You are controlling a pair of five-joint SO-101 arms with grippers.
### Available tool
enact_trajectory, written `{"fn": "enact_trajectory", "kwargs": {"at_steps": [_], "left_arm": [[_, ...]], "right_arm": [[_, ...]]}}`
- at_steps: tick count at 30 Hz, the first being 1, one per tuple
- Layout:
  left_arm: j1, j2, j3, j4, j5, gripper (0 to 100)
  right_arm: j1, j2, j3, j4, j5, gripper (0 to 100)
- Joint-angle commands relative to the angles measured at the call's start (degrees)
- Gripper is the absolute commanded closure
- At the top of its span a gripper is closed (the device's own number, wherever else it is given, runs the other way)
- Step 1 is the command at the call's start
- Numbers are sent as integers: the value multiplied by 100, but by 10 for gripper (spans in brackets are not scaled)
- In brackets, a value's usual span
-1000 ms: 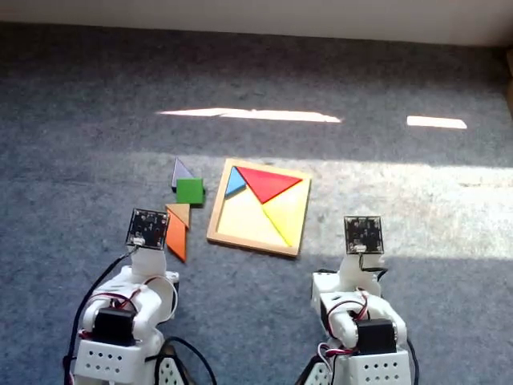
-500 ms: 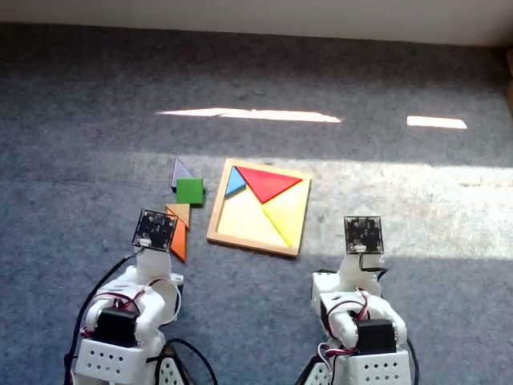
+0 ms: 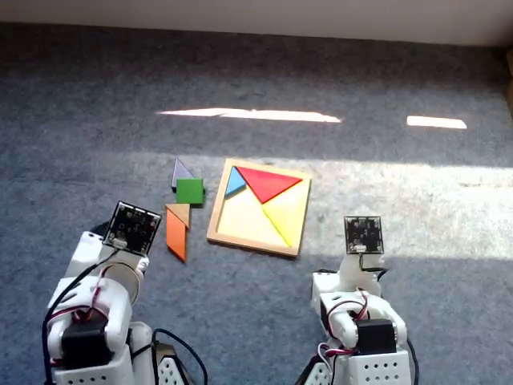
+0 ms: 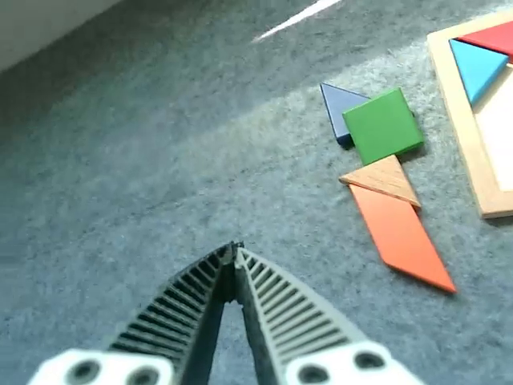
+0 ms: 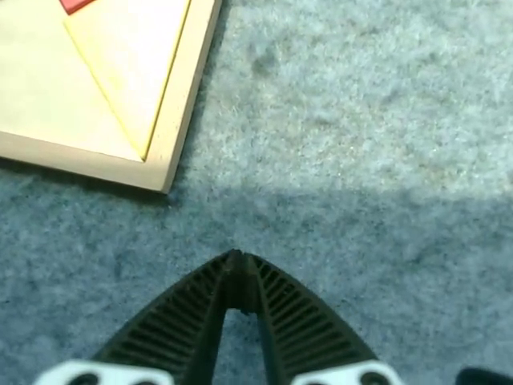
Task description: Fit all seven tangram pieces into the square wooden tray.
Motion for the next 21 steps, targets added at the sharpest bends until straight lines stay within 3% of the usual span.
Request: {"fn": "enact_trajectory", "kwargs": {"at_steps": [1, 5, 13, 21], "left_arm": [[-163, -163, -620, -123, -185, 992], [-180, 374, -1288, 53, -193, 978], [-145, 3574, -2580, 158, -158, 752], [119, 5912, -2642, -545, 141, 729]], "right_arm": [[66, -66, 716, -13, 35, 993], [66, -66, 716, -84, 35, 993], [75, -66, 716, -119, 35, 993], [75, -66, 716, -119, 35, 993]]}}
